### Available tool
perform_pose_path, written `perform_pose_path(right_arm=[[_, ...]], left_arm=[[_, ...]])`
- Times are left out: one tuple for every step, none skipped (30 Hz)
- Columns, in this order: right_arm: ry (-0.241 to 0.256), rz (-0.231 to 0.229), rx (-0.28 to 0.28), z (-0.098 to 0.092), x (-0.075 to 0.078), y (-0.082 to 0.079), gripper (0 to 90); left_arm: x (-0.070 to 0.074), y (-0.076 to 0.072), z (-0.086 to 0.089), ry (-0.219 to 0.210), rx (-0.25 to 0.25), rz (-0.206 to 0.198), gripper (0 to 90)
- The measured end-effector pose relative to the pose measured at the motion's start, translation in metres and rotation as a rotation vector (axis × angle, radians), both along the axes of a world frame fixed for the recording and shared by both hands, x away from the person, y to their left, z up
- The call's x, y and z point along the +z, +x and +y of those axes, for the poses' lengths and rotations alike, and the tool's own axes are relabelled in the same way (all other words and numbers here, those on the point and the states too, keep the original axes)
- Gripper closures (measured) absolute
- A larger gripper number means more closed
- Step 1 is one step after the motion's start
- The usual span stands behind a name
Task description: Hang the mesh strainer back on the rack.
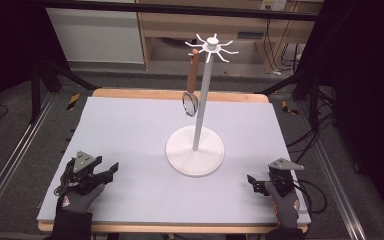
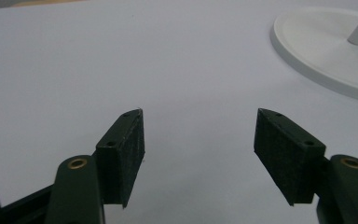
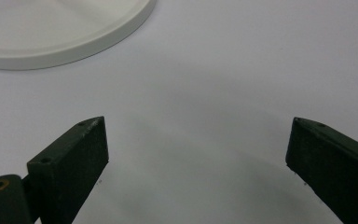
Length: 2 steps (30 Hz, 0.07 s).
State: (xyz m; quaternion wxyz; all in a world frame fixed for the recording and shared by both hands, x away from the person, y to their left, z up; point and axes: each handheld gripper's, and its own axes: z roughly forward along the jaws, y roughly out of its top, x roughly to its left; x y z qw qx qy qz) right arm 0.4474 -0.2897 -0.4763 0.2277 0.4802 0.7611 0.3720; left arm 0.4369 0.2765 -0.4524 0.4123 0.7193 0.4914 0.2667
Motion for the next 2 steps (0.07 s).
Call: perform_pose_path(right_arm=[[-0.002, 0.001, -0.004, 0.0000, 0.0001, -0.0003, 6.0], [-0.002, 0.001, -0.004, 0.0000, 0.0001, -0.0003, 6.0]], left_arm=[[-0.0015, -0.0008, 0.0023, 0.000, 0.004, 0.002, 32.7], [-0.0030, -0.0018, 0.0043, -0.004, 0.009, 0.010, 32.7]])
